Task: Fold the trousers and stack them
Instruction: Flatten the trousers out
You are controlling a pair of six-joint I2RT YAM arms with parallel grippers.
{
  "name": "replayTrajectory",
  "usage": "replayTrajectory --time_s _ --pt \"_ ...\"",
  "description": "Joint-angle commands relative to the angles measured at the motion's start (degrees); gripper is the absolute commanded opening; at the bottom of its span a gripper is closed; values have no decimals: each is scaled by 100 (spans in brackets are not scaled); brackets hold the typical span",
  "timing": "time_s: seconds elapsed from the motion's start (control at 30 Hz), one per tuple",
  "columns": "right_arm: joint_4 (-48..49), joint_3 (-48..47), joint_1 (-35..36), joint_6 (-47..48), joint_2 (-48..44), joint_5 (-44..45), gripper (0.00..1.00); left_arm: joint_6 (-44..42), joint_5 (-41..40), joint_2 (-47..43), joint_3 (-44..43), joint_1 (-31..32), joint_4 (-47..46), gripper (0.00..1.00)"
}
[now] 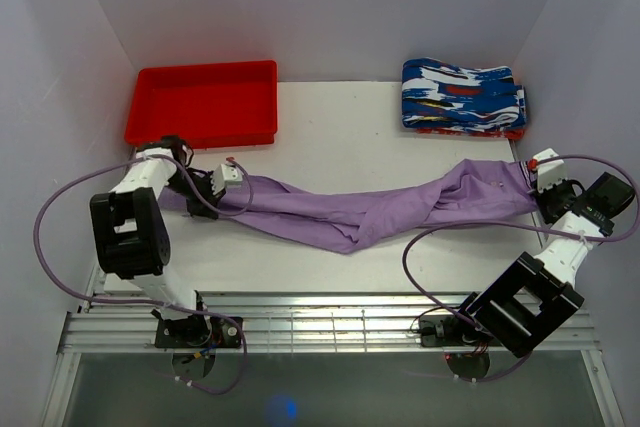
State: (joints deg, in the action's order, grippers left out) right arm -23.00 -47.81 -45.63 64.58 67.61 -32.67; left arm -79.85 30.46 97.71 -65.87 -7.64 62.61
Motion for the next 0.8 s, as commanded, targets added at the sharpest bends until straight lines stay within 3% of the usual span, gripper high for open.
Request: replayTrajectory --time_s 0.0,0.13,0.3,0.57,0.7,0.77 --pt "428 -264 -25 -121 -47 67 8 -593 636 -875 -865 -89 1770 0" --pt "560 -308 -34 -156 -20 181 8 -277 777 -1736 -1296 -141 1781 0" --pt "867 -185 -43 -208 -20 278 8 276 1708 -1835 -2227 -545 1781 0" --pt "1211 -150 -78 -279 59 411 8 865 2719 -1001 -3678 -1494 1764 0" --pt "1115 17 -122 -16 -82 42 8 2714 2852 -175 -4268 -1758 781 0" --pt "852 158 -131 273 -187 -264 8 3140 2746 212 -4190 -1750 -67 0"
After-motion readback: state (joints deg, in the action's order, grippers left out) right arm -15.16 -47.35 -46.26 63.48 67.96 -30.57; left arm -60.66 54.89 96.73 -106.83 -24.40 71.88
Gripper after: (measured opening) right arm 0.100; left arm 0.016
